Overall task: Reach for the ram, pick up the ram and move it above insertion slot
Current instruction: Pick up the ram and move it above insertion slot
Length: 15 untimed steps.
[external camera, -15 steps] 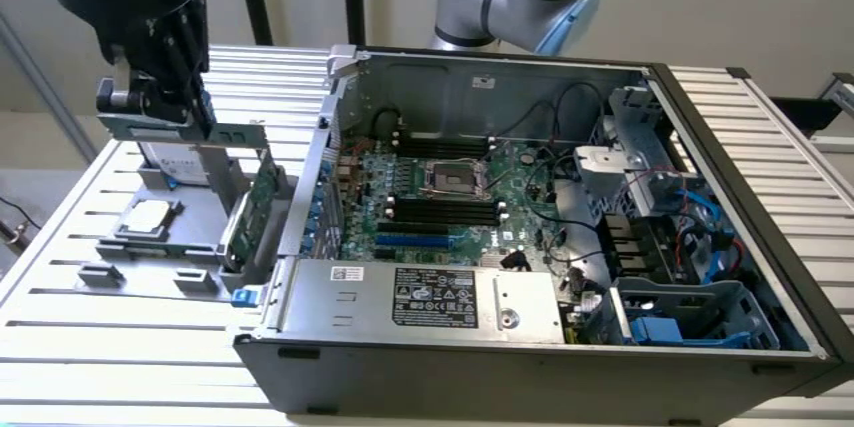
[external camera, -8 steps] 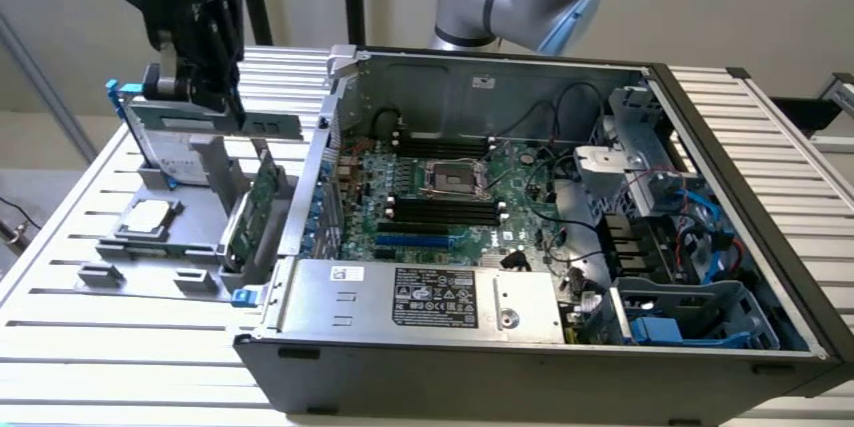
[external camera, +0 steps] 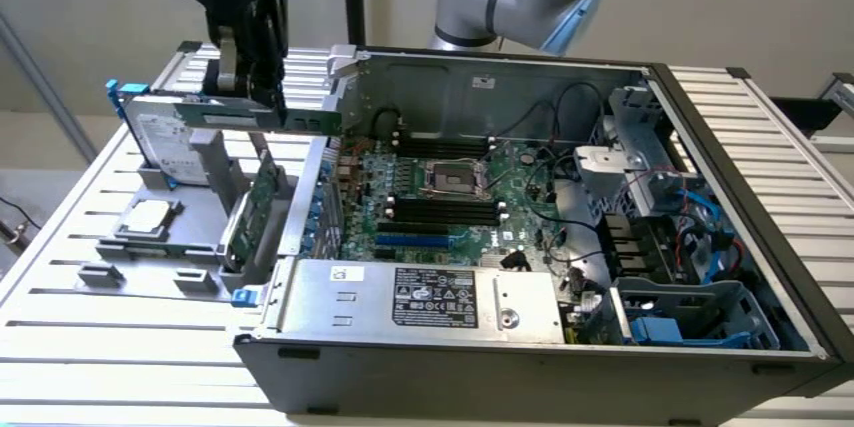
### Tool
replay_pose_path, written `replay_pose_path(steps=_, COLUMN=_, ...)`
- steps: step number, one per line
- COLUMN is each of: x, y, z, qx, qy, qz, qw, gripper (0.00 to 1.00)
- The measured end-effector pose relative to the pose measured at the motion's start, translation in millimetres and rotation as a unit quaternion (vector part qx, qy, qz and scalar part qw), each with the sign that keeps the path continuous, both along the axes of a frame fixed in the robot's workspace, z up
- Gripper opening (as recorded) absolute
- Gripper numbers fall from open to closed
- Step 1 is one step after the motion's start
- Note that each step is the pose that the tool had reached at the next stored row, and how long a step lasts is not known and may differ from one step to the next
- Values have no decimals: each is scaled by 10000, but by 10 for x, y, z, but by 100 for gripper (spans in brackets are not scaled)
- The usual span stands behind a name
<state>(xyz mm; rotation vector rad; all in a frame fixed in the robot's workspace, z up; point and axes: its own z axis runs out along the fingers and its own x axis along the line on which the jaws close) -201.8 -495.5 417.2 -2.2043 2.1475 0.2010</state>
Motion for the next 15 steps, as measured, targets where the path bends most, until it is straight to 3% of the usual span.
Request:
replay_pose_path(steps=9, x=368, y=17, z=-4, qx=0, qy=0, qz=17, qw=10000, gripper=14)
replay_pose_path(steps=11, x=446, y=40, z=-11, qx=1, qy=0, qz=17, qw=10000, gripper=14)
replay_pose_path(steps=15, x=588, y=127, z=-31, qx=0, qy=0, qz=17, qw=10000, gripper=14)
